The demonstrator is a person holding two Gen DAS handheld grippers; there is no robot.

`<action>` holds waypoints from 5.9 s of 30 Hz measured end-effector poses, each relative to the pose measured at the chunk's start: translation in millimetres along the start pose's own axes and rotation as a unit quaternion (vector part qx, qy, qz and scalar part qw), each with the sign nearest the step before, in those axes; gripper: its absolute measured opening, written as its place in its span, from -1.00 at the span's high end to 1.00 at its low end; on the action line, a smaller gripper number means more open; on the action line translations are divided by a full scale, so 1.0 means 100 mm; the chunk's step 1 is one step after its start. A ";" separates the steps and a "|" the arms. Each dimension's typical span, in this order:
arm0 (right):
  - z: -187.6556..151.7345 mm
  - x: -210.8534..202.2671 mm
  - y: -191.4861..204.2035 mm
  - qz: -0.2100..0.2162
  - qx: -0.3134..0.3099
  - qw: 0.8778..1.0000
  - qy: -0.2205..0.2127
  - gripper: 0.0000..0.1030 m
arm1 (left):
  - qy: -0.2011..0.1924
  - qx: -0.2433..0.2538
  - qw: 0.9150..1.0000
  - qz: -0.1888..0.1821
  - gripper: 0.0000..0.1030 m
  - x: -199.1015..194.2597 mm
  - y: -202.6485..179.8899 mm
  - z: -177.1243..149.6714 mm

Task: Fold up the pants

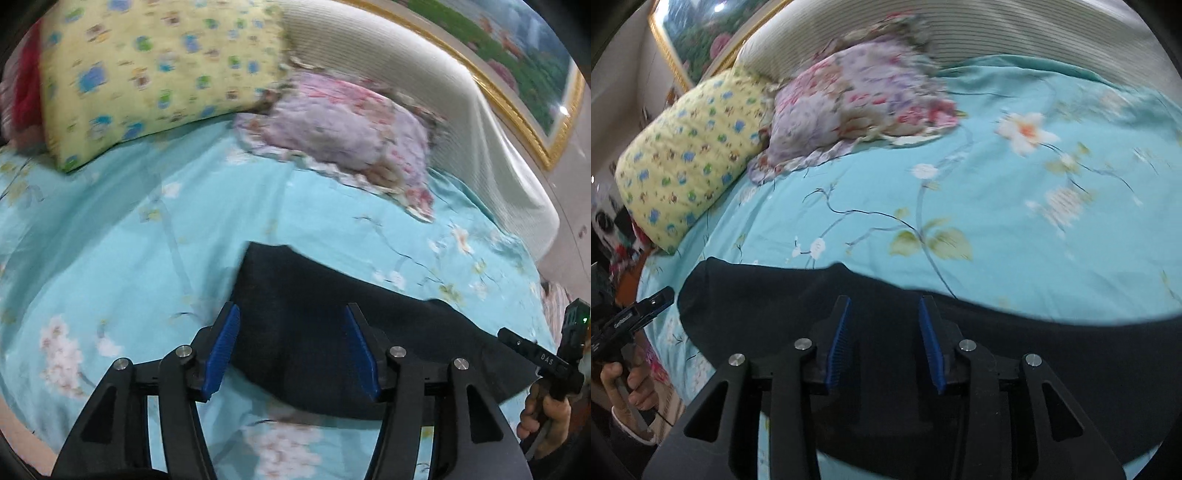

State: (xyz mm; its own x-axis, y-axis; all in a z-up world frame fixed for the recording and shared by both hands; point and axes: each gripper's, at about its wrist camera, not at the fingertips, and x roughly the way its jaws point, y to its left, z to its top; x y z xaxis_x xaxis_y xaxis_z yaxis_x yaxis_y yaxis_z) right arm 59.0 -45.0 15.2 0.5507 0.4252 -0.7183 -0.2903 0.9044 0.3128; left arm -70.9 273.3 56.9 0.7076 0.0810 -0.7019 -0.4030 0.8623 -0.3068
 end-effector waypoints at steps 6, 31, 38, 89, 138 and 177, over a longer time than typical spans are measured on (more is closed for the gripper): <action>-0.33 -0.45 -0.38 -0.029 0.059 0.998 -0.022 0.17 | 0.027 0.052 0.997 -0.043 -0.18 0.19 -0.62 -0.08; -1.19 -1.60 -1.80 -0.115 0.264 0.950 -0.118 0.09 | 0.146 0.273 0.934 -0.177 -0.36 0.98 -3.02 -0.57; -1.27 -1.71 -2.17 -0.120 0.323 0.928 -0.144 0.09 | 0.176 0.323 0.902 -0.225 -0.36 1.26 -3.71 -0.69; -0.81 -1.87 -1.71 0.128 0.280 0.923 -0.232 0.78 | 0.230 0.340 0.816 -0.407 0.79 1.13 -4.40 -0.46; -0.67 -0.46 -0.64 0.118 0.132 0.984 0.014 0.06 | 0.198 0.181 0.924 -0.274 0.63 1.35 -2.14 -0.50; 0.10 0.27 0.92 0.211 -0.053 0.974 0.067 0.06 | 0.084 -0.132 0.981 -0.118 0.10 0.24 0.53 -0.54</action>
State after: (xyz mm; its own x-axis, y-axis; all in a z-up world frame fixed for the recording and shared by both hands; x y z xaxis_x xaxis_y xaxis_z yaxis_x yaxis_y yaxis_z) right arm 55.4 50.7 30.8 0.2598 0.7433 -0.6165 -0.5510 0.6384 0.5375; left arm -106.7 293.9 -10.5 0.7023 -0.2071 -0.6811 -0.3916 0.6866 -0.6125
